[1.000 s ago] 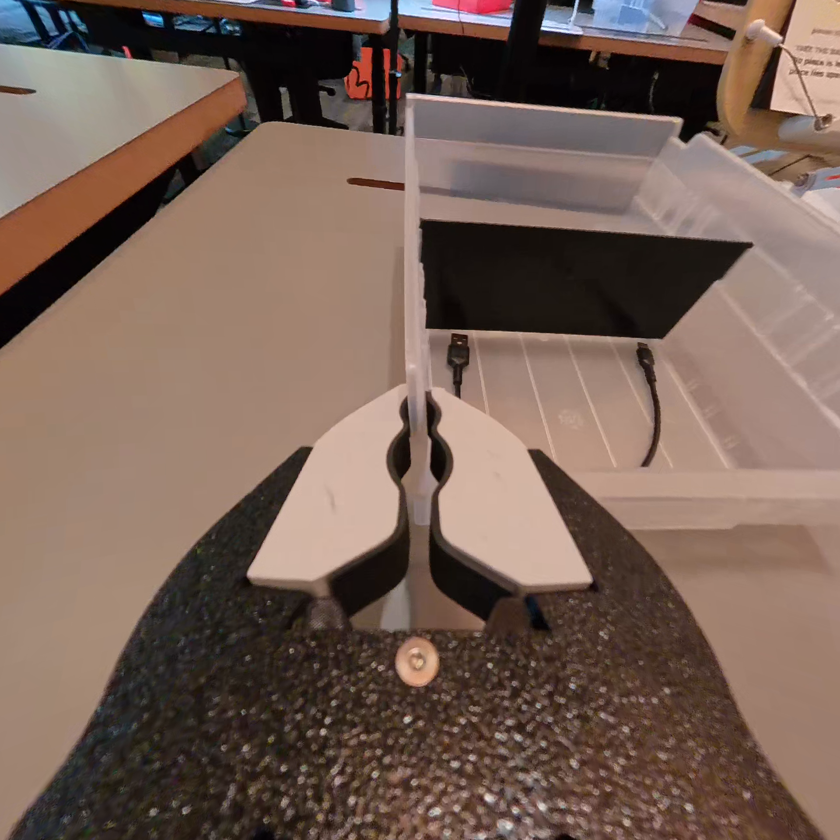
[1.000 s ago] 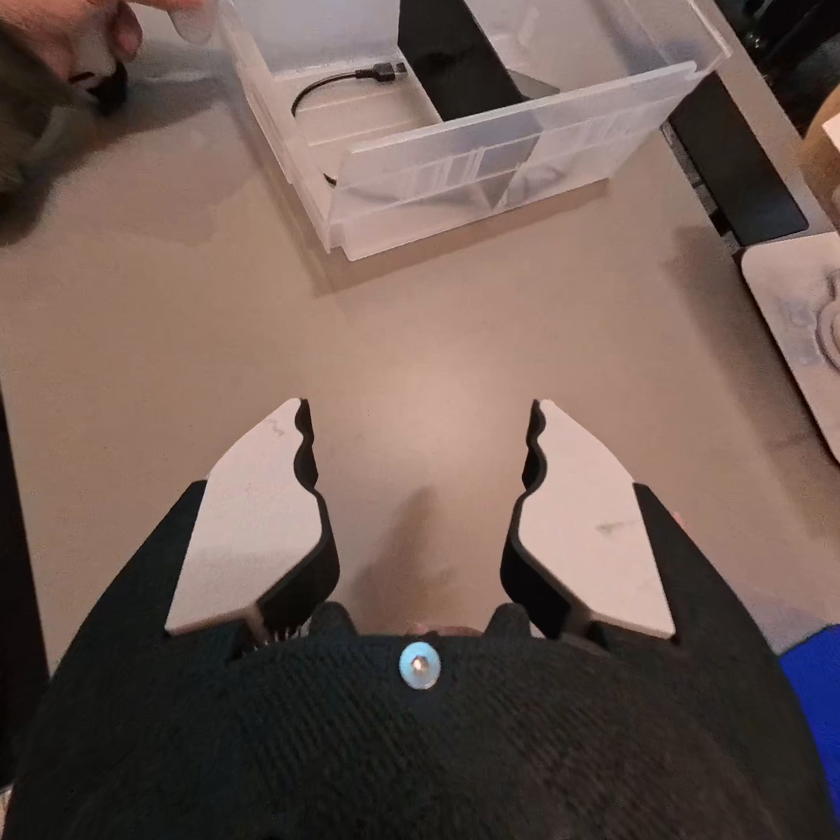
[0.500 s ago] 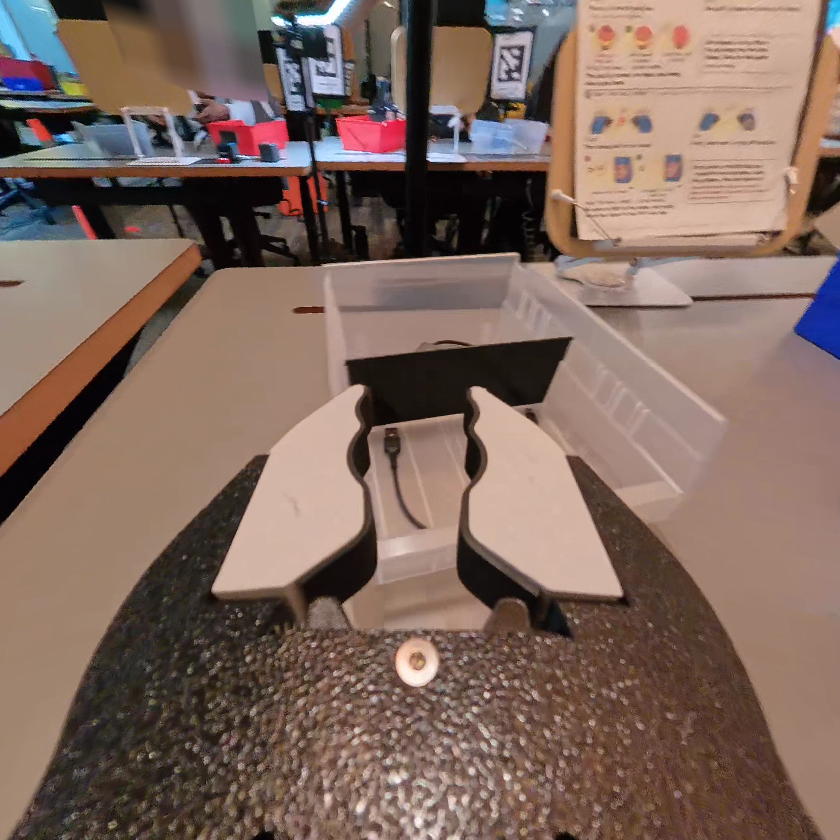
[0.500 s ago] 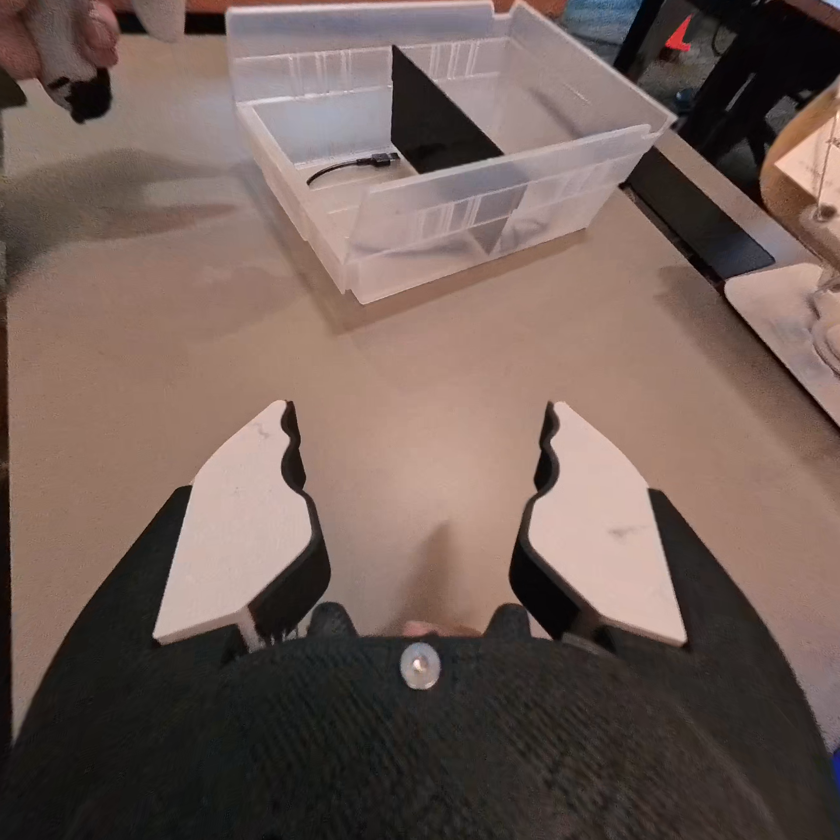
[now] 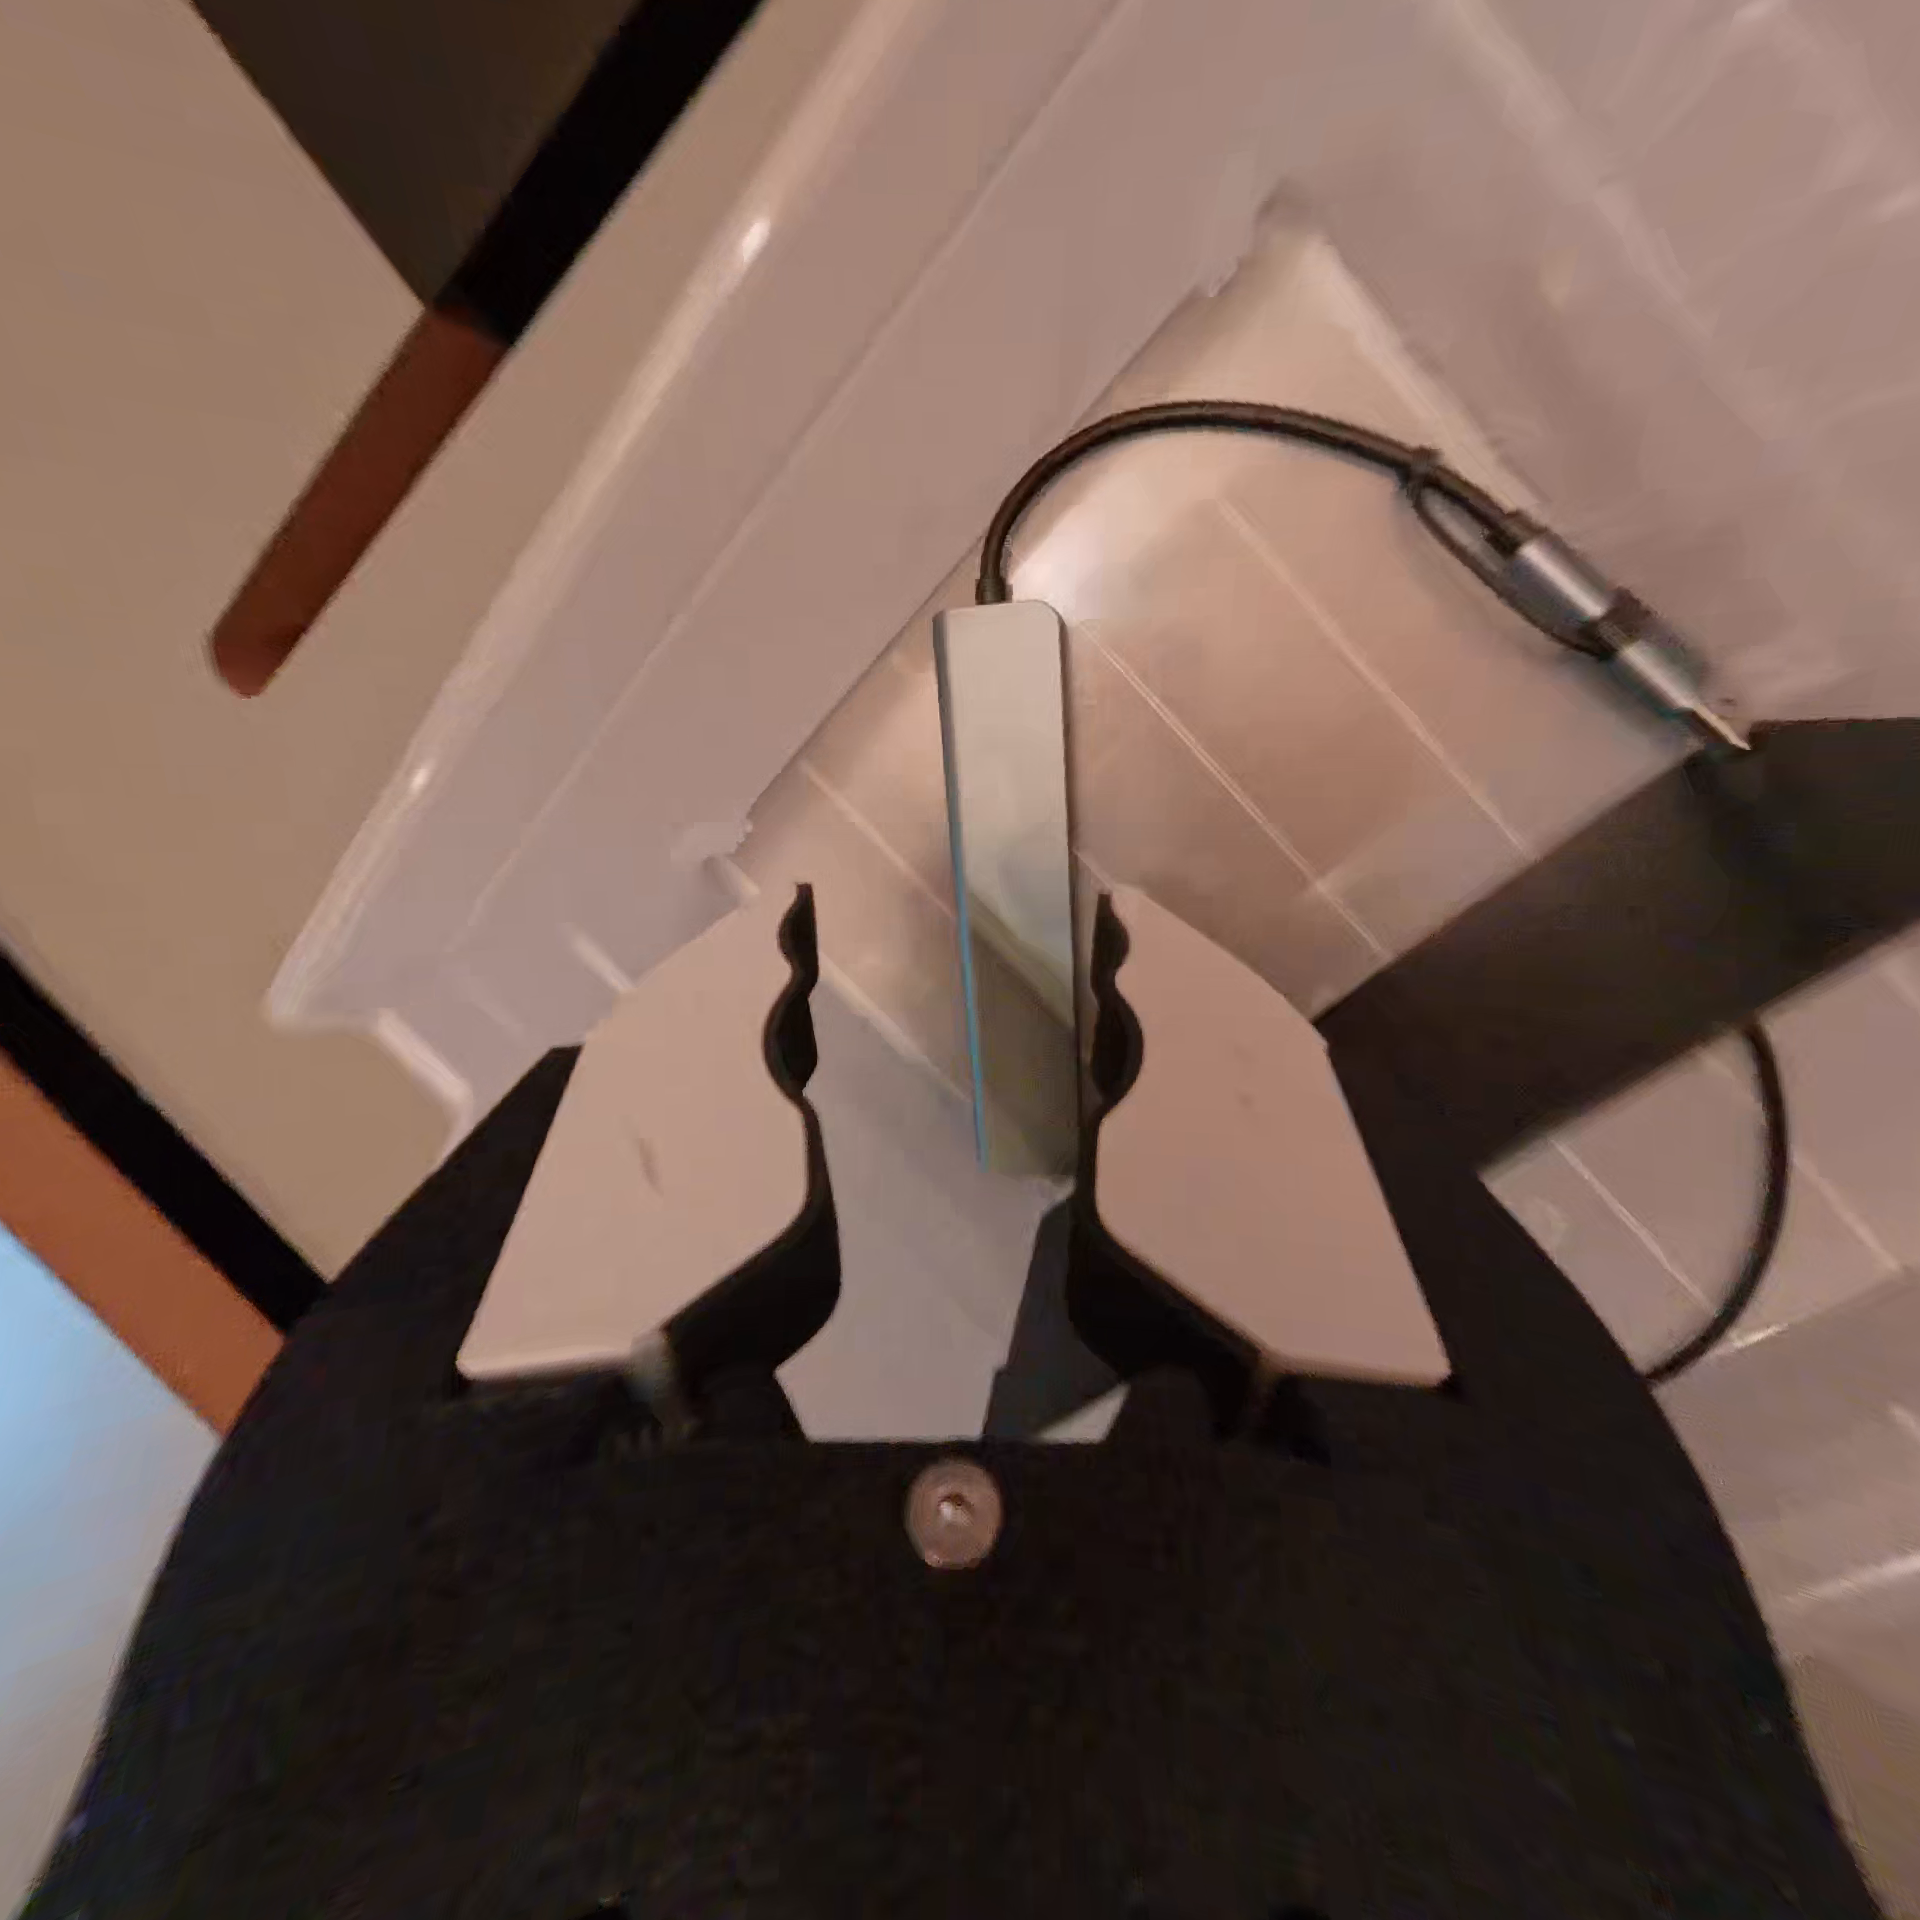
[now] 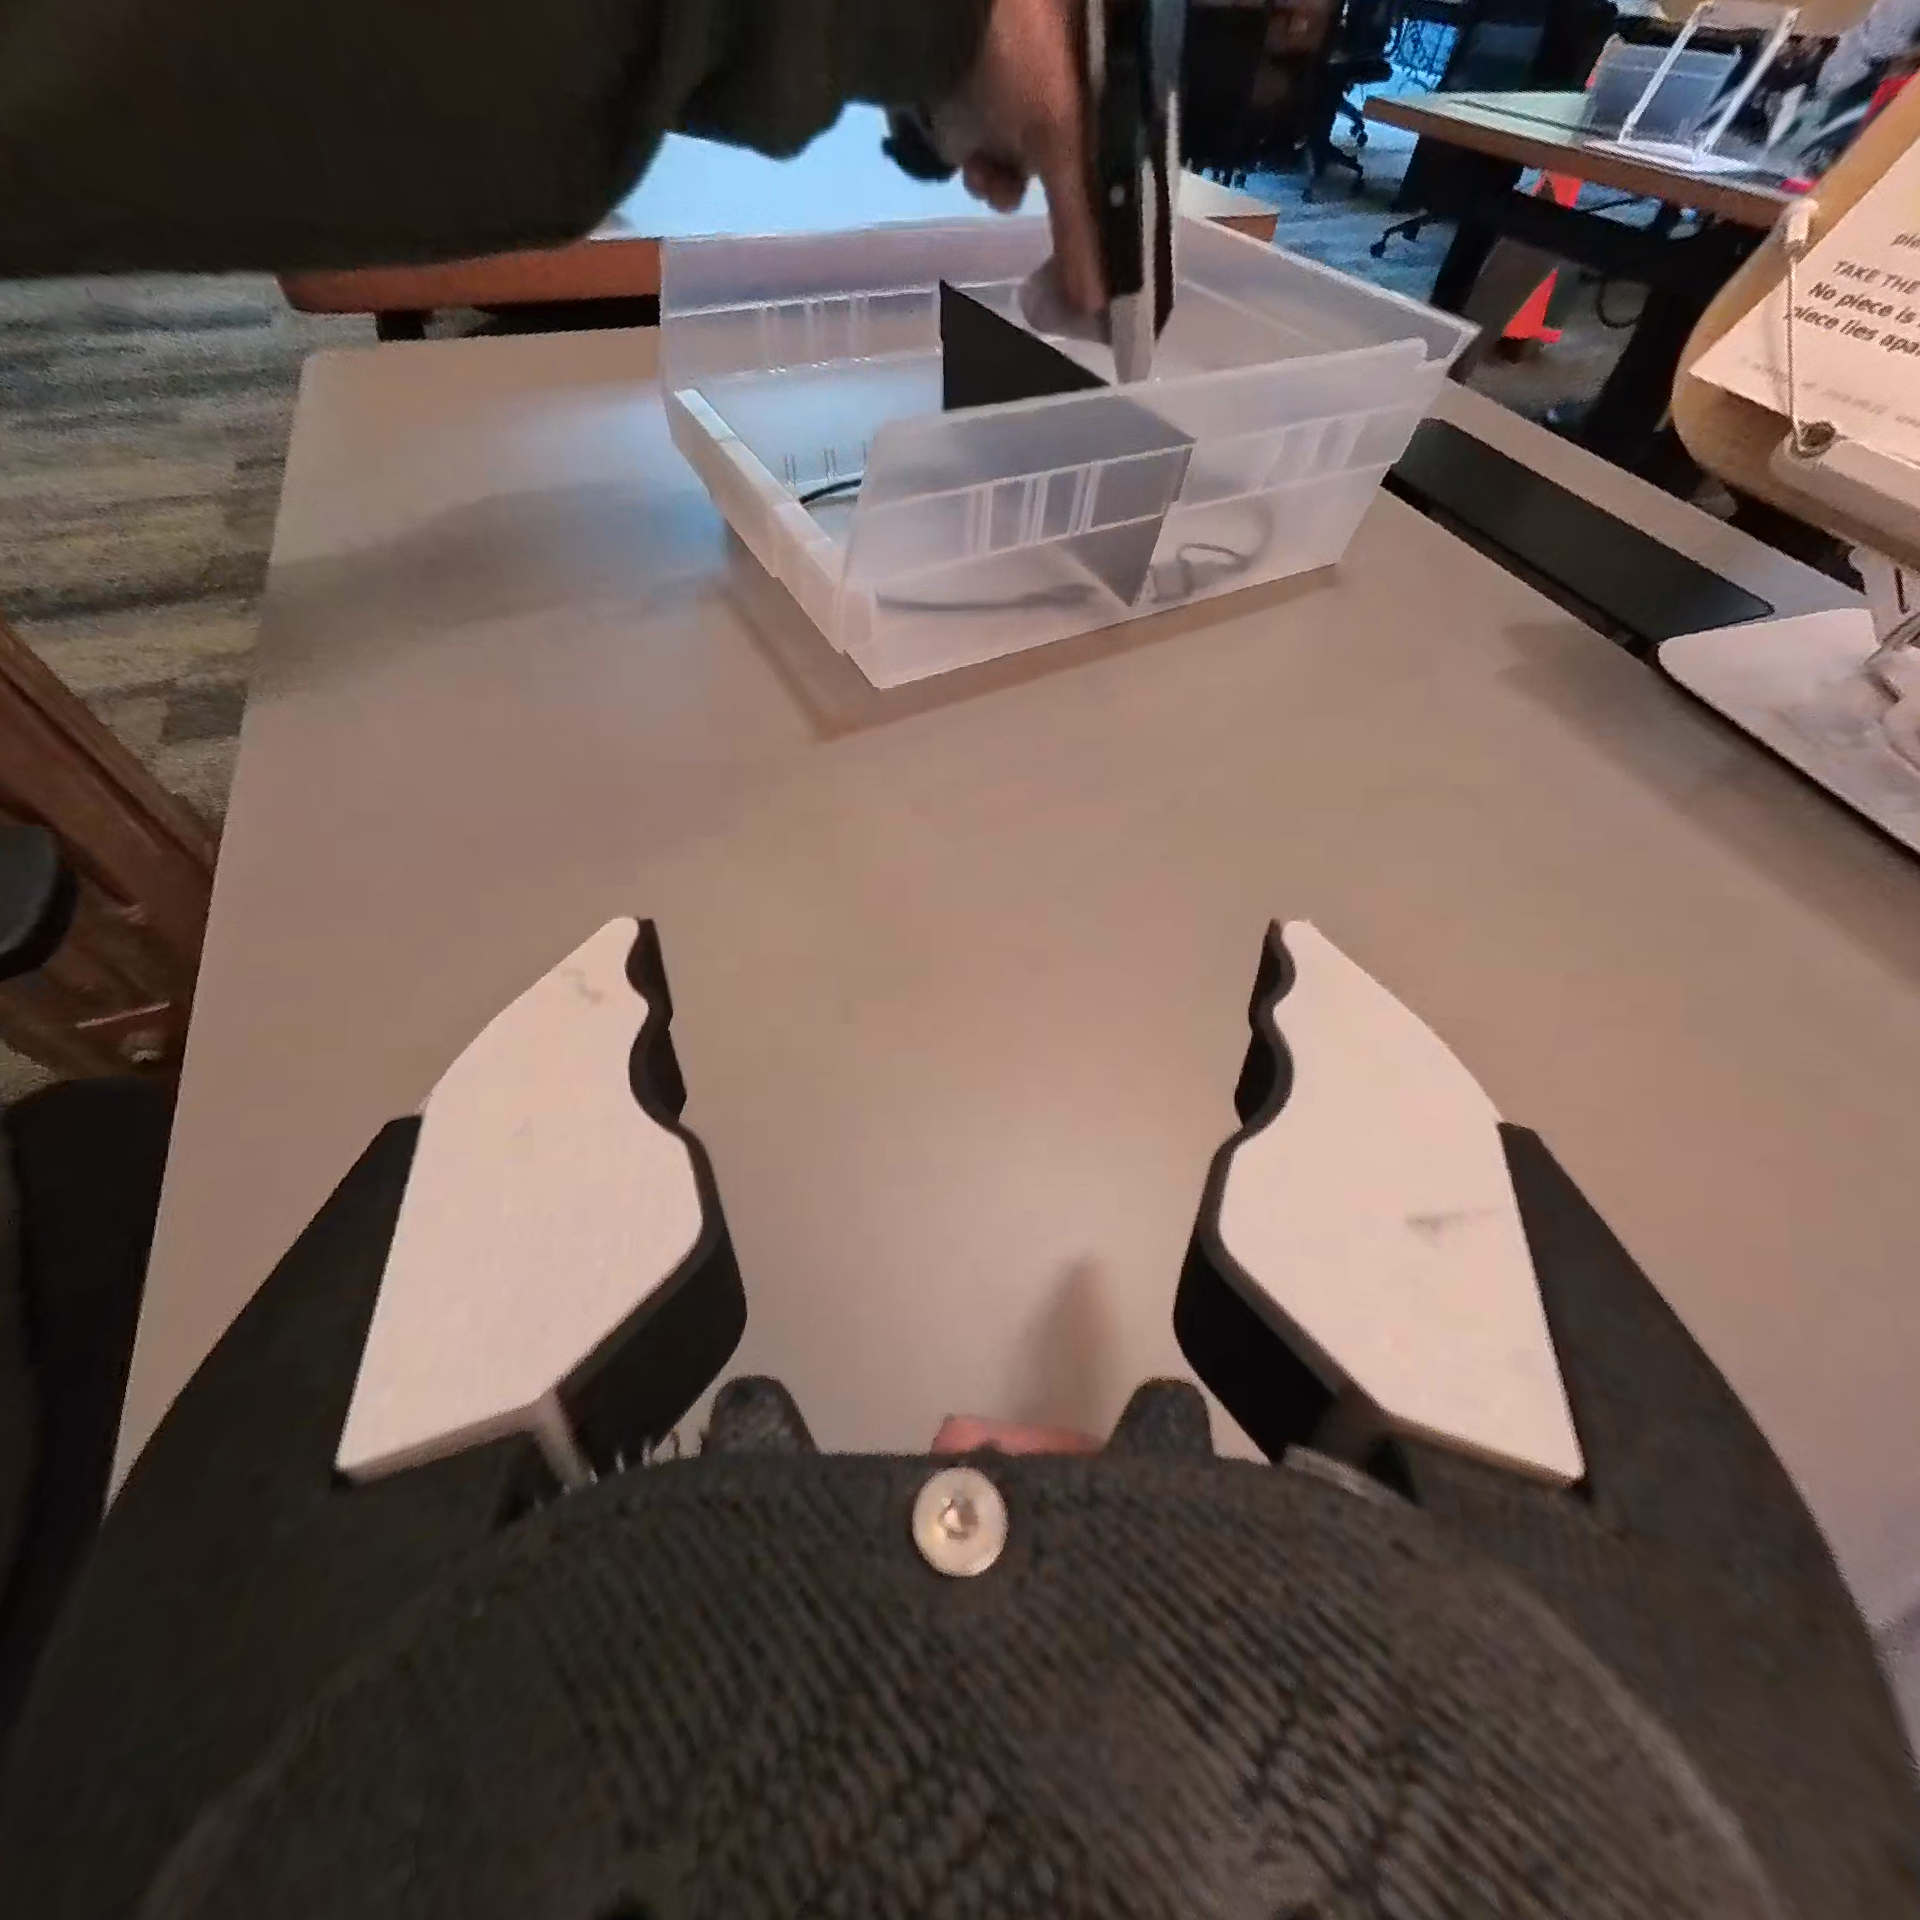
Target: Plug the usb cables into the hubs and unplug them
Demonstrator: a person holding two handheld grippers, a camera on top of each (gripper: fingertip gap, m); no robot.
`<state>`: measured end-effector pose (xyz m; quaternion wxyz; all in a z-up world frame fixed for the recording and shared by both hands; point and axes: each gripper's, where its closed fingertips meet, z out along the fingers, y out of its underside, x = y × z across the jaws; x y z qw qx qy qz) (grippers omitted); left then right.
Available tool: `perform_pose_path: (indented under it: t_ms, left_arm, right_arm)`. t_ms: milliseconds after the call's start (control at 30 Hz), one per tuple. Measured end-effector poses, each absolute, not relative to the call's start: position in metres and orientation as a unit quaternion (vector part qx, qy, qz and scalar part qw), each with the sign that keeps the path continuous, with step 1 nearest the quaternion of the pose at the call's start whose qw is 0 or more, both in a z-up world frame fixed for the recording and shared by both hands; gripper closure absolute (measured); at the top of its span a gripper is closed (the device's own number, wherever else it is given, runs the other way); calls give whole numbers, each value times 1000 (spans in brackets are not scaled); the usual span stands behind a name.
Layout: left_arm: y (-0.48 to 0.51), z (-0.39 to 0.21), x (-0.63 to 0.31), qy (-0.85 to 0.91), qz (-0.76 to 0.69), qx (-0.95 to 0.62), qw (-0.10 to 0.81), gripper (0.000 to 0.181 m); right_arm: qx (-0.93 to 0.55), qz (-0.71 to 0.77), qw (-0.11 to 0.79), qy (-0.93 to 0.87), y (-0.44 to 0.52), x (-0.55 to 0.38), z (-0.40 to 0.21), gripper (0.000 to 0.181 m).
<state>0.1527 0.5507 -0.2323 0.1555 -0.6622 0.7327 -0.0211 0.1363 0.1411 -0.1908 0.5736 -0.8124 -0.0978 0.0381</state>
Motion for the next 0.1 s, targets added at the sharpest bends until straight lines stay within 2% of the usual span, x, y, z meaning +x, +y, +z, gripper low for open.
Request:
perform_pose_path:
  t_ms: [33,100]
  left_arm:
    - [550,-244,155,735,-21,-664,131,131]
    - [548,-264,158,732,-16,-676,82,132]
  right_arm:
    - [-811,43,575,-100,138,136,-192,75]
    - [-809,50,576,-102,129,138,-193,76]
